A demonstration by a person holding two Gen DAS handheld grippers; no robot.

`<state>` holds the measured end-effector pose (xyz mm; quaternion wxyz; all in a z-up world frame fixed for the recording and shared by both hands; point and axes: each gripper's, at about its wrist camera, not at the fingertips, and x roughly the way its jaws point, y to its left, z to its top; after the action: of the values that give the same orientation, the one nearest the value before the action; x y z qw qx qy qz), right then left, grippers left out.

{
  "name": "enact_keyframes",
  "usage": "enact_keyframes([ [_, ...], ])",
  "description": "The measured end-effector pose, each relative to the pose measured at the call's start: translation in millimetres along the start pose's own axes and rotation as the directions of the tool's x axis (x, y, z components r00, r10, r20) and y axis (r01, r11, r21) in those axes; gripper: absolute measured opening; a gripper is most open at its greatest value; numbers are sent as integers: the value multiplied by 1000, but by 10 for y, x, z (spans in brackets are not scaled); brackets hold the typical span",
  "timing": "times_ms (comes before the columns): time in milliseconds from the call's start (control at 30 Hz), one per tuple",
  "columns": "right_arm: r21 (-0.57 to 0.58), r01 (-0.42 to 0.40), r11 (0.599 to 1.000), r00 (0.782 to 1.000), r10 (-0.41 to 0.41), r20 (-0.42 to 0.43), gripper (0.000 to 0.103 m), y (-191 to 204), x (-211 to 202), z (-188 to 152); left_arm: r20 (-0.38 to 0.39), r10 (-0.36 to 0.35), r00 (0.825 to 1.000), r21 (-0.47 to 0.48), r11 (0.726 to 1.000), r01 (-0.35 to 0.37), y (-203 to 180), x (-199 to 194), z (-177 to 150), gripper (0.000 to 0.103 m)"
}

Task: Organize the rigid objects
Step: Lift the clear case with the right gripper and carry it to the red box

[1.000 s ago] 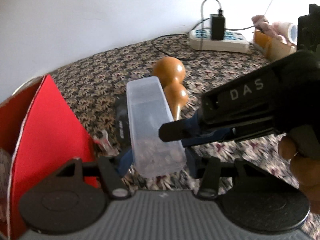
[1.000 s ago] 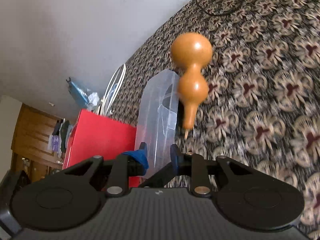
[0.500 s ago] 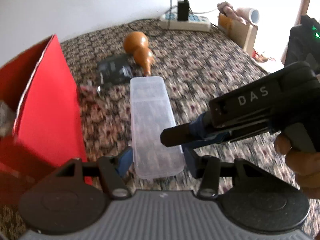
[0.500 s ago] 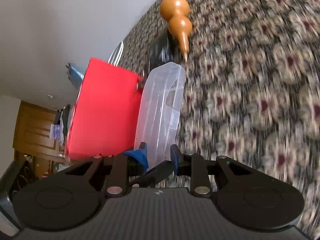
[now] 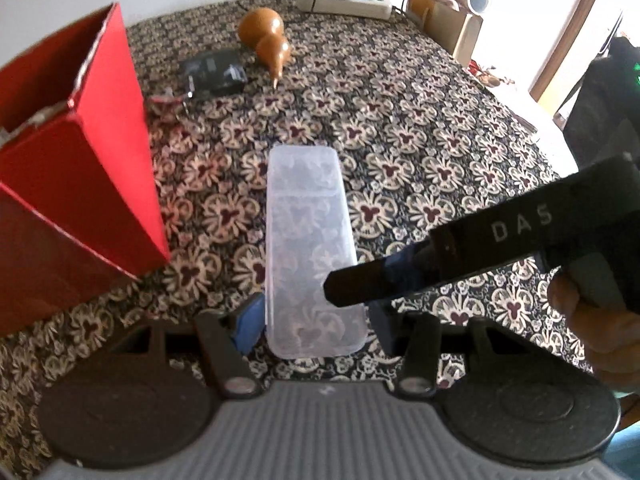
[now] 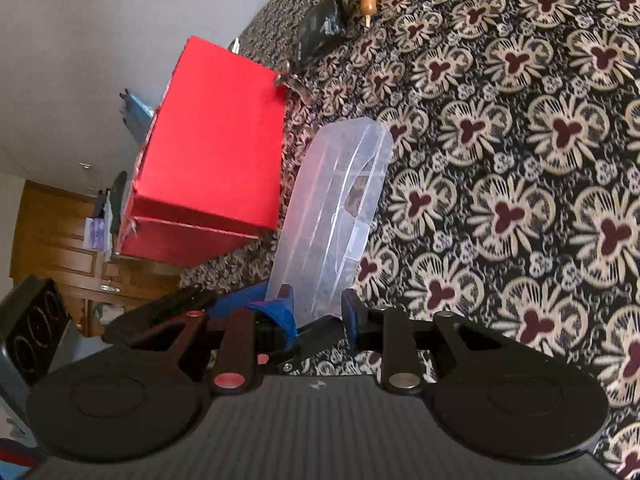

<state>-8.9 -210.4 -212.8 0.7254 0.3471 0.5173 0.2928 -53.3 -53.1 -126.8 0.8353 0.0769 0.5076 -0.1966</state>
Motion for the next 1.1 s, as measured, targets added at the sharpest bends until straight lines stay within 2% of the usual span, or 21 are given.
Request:
enact_keyframes([
  [67, 1, 12, 1000, 1000, -12, 4, 10, 13, 54, 19, -2, -4, 1000, 1, 1000, 4, 6, 18, 1, 51],
  [133, 4, 20, 1000, 1000, -20, 16, 10, 62, 83, -5, 6, 4, 1000, 9, 1000, -4, 5, 28, 4, 60],
  [233, 6, 25, 1000, 998, -26, 53, 11, 56, 31, -32, 30, 20, 999, 26, 999, -20, 4, 17, 36, 66],
  [367, 20, 46, 999, 995, -48, 90, 11, -55, -83, -48, 38, 19, 999, 44, 999, -20, -9, 83, 109, 67],
  [600, 65, 39, 997, 990, -47, 132, 12, -60, -71, -1, 39, 31, 999, 51, 998, -33, -42, 199, 144, 60],
  [733, 76, 32, 997, 991, -42, 128, 11, -71, -84, 5, 43, 33, 999, 57, 998, -36, -46, 185, 118, 48],
  [933, 42, 49, 998, 990, -54, 126, 10, 32, -129, -98, 66, 11, 998, 69, 997, -15, -32, 45, 58, 45],
  [1100, 37, 62, 997, 980, -68, 185, 9, 218, -231, -211, 112, -36, 993, 99, 995, 25, -11, -171, 36, 45],
])
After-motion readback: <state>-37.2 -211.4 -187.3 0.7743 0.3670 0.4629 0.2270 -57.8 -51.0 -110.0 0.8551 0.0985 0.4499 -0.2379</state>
